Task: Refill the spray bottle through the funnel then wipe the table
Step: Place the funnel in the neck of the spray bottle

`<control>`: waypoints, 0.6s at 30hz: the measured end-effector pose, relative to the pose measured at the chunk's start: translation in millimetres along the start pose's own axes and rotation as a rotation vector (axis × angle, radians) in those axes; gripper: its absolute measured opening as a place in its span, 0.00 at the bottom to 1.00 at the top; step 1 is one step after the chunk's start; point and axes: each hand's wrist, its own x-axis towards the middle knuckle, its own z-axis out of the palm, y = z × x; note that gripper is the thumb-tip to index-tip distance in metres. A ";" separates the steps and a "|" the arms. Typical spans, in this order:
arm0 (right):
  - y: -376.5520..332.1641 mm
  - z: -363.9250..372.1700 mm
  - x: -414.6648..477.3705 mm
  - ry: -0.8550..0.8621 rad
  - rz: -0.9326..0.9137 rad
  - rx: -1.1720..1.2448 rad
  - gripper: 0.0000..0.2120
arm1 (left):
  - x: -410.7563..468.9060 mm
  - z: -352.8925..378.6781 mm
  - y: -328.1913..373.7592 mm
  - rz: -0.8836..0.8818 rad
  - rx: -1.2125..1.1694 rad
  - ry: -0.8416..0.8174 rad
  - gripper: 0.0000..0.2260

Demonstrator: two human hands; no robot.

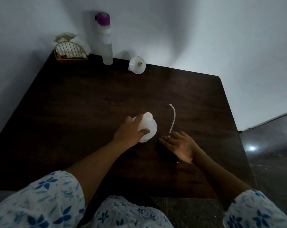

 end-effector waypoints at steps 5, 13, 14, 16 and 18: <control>2.3 -6.9 2.5 0.040 0.038 0.013 0.31 | -0.3 -11.3 -3.8 0.046 -0.067 -0.113 0.46; 32.7 -27.7 29.9 0.178 0.143 0.053 0.29 | 19.7 -38.6 -37.8 0.049 -0.317 -0.047 0.30; 38.2 -31.1 37.0 0.185 0.166 0.058 0.29 | 26.2 -41.0 -40.3 0.035 -0.328 0.019 0.28; 48.4 -35.9 53.6 0.188 0.206 0.081 0.30 | 40.5 -45.6 -42.7 0.016 -0.301 0.124 0.26; 59.7 -40.9 74.2 0.172 0.243 0.114 0.31 | 58.9 -49.6 -42.2 -0.006 -0.271 0.173 0.27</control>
